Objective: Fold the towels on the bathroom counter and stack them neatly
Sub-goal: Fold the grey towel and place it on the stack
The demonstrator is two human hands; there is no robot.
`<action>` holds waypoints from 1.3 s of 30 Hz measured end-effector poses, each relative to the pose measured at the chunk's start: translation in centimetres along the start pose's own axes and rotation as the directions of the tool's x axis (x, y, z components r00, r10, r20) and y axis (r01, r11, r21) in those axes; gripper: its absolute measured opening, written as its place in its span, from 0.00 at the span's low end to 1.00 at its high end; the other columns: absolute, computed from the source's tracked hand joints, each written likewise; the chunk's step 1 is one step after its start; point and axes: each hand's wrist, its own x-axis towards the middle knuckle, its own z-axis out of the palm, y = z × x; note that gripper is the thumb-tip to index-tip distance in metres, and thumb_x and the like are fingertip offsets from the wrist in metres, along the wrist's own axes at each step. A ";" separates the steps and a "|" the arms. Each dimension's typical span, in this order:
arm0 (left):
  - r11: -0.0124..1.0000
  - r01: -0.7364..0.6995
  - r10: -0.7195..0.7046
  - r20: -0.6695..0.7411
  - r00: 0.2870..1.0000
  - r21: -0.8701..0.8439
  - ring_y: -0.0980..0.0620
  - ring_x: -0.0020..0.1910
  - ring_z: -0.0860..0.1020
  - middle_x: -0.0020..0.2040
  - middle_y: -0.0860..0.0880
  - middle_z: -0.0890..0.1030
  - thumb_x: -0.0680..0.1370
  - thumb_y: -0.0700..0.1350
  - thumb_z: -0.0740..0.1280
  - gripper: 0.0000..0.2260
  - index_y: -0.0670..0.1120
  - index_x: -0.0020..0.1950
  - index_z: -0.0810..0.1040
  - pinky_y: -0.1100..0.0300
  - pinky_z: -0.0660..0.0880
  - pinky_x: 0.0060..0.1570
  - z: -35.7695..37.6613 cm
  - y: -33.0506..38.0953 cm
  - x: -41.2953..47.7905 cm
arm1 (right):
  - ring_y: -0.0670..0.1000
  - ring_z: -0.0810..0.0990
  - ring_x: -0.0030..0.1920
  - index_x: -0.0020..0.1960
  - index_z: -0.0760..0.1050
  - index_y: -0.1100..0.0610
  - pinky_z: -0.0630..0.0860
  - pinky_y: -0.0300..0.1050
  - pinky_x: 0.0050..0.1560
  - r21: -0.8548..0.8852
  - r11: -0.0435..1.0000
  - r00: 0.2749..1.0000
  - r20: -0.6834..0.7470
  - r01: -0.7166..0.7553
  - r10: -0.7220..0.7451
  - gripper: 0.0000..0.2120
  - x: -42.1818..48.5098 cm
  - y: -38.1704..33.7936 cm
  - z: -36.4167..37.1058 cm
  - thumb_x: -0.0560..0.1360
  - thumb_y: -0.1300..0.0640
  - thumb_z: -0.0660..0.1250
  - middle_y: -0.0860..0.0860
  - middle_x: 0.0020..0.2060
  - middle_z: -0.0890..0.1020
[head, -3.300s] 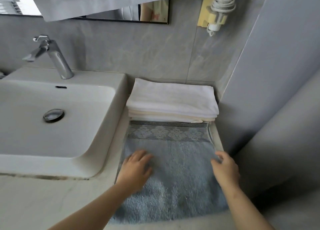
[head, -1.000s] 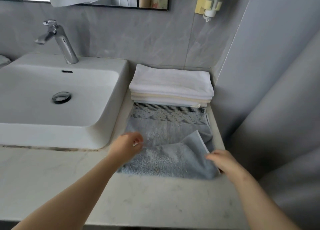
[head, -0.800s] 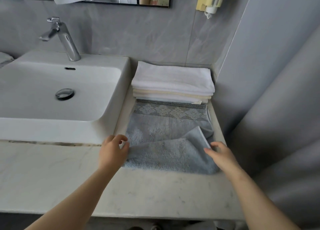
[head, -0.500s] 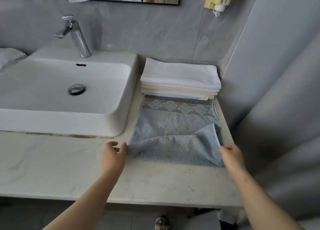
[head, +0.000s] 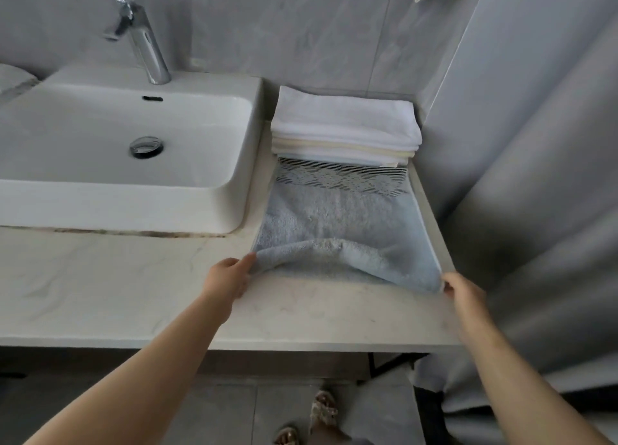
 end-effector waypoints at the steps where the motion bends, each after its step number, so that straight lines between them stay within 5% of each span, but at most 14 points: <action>1: 1.000 0.021 -0.021 0.027 0.999 0.007 0.49 0.32 0.69 0.36 0.44 0.72 0.78 0.53 0.64 0.14 0.44 0.39 0.74 0.58 0.67 0.35 -0.1 0.1 -0.3 | 0.53 0.69 0.34 0.31 0.69 0.57 0.66 0.47 0.37 -0.034 0.999 1.000 0.026 0.002 -0.001 0.15 -0.3 0.4 -0.3 0.69 0.50 0.70 0.55 0.32 0.71; 6: 0.991 0.125 -0.129 0.121 0.984 0.040 0.50 0.29 0.70 0.36 0.44 0.74 0.80 0.49 0.61 0.11 0.42 0.46 0.73 0.63 0.67 0.26 -1.0 0.0 -0.5 | 0.50 0.64 0.27 0.33 0.68 0.59 0.60 0.41 0.28 -0.141 0.988 0.990 0.135 0.062 -0.043 0.15 -0.2 1.6 -0.6 0.74 0.59 0.69 0.54 0.26 0.66; 11: 0.987 0.158 -0.158 0.029 0.987 -0.018 0.46 0.31 0.77 0.37 0.39 0.79 0.79 0.39 0.60 0.05 0.38 0.47 0.73 0.58 0.74 0.31 -1.3 -0.7 -0.8 | 0.52 0.69 0.29 0.36 0.69 0.59 0.69 0.43 0.32 0.061 0.990 0.986 0.116 -0.124 0.117 0.10 0.1 1.3 -1.9 0.76 0.65 0.63 0.56 0.31 0.70; 14: 0.993 0.104 -0.102 -0.036 0.994 0.056 0.46 0.30 0.77 0.34 0.39 0.79 0.77 0.39 0.63 0.05 0.37 0.46 0.73 0.59 0.75 0.28 -0.7 -1.2 -1.2 | 0.52 0.70 0.30 0.40 0.70 0.59 0.69 0.43 0.32 0.008 0.990 0.975 0.176 -0.139 0.135 0.07 -0.3 1.4 -2.4 0.76 0.62 0.65 0.56 0.33 0.72; 18: 0.980 0.028 -0.006 -0.114 0.993 0.195 0.44 0.32 0.79 0.31 0.41 0.80 0.75 0.37 0.67 0.06 0.39 0.40 0.71 0.48 0.80 0.43 0.1 -2.1 -1.3 | 0.49 0.66 0.26 0.45 0.72 0.61 0.64 0.36 0.22 -0.119 0.991 0.969 0.233 -0.052 0.079 0.06 0.0 2.3 -2.2 0.73 0.62 0.69 0.54 0.32 0.72; 22: 0.955 -0.014 0.063 -0.156 0.986 0.296 0.43 0.34 0.79 0.35 0.41 0.79 0.73 0.35 0.67 0.08 0.42 0.45 0.68 0.45 0.79 0.46 0.4 -3.1 -1.7 | 0.51 0.68 0.25 0.51 0.72 0.67 0.66 0.34 0.17 -0.206 0.977 0.986 0.140 -0.058 0.088 0.10 0.8 3.5 -1.9 0.70 0.74 0.64 0.57 0.31 0.74; 24: 0.920 -0.029 0.084 -0.124 0.989 0.390 0.42 0.38 0.79 0.40 0.41 0.79 0.72 0.37 0.68 0.12 0.42 0.52 0.68 0.49 0.78 0.43 0.7 -3.1 -2.3 | 0.55 0.73 0.30 0.50 0.71 0.65 0.73 0.42 0.25 -0.308 0.951 0.997 0.071 0.008 0.014 0.11 0.8 3.5 -2.1 0.69 0.72 0.66 0.60 0.36 0.76; 27: 0.650 -0.124 0.324 -0.126 0.938 0.750 0.40 0.51 0.75 0.54 0.41 0.74 0.71 0.40 0.70 0.21 0.47 0.62 0.69 0.52 0.72 0.44 1.1 -3.2 -3.5 | 0.60 0.75 0.48 0.50 0.71 0.57 0.73 0.49 0.47 -0.646 0.730 0.967 0.059 0.225 -0.247 0.15 -0.3 3.3 -2.7 0.67 0.65 0.72 0.59 0.48 0.74; 29: 0.392 -0.320 0.602 0.022 0.798 0.863 0.38 0.54 0.76 0.55 0.41 0.76 0.63 0.39 0.76 0.27 0.46 0.61 0.74 0.48 0.73 0.48 1.9 -3.8 -3.8 | 0.63 0.77 0.51 0.54 0.77 0.57 0.75 0.51 0.48 -0.721 0.502 0.831 0.185 0.477 -0.525 0.20 -1.3 3.5 -2.3 0.63 0.63 0.74 0.59 0.51 0.76; 31: 0.190 -0.517 0.687 0.263 0.677 0.835 0.39 0.62 0.74 0.61 0.42 0.78 0.66 0.50 0.75 0.29 0.44 0.65 0.73 0.48 0.70 0.59 3.2 -4.7 -4.1 | 0.62 0.77 0.58 0.58 0.78 0.55 0.75 0.55 0.55 -0.630 0.314 0.651 0.417 0.710 -0.635 0.25 -2.4 3.6 -1.4 0.63 0.49 0.71 0.57 0.58 0.78; 34: 0.150 -0.543 0.484 0.417 0.769 0.826 0.48 0.75 0.54 0.75 0.50 0.58 0.74 0.71 0.37 0.41 0.43 0.77 0.51 0.57 0.48 0.72 4.3 -5.4 -4.2 | 0.52 0.50 0.77 0.74 0.58 0.42 0.52 0.52 0.73 -0.614 0.221 0.651 0.687 0.758 -0.322 0.45 -3.1 4.0 -0.2 0.61 0.26 0.43 0.47 0.76 0.54; 37: 0.098 -0.512 0.349 0.452 0.821 0.854 0.48 0.69 0.67 0.69 0.50 0.72 0.77 0.68 0.38 0.36 0.46 0.73 0.62 0.56 0.49 0.70 3.9 -6.7 -4.2 | 0.50 0.44 0.77 0.75 0.48 0.39 0.43 0.47 0.72 -0.633 0.107 0.632 0.713 0.766 -0.305 0.46 -2.1 5.7 -0.7 0.60 0.23 0.36 0.43 0.76 0.44; 39: 0.081 -0.513 0.287 0.473 0.833 0.855 0.48 0.66 0.72 0.66 0.50 0.76 0.78 0.67 0.41 0.32 0.49 0.70 0.65 0.55 0.47 0.69 3.4 -7.0 -4.3 | 0.54 0.60 0.74 0.73 0.58 0.42 0.53 0.47 0.67 -0.657 -0.031 0.607 0.712 0.753 -0.354 0.40 -2.0 6.3 -1.0 0.65 0.27 0.45 0.46 0.74 0.59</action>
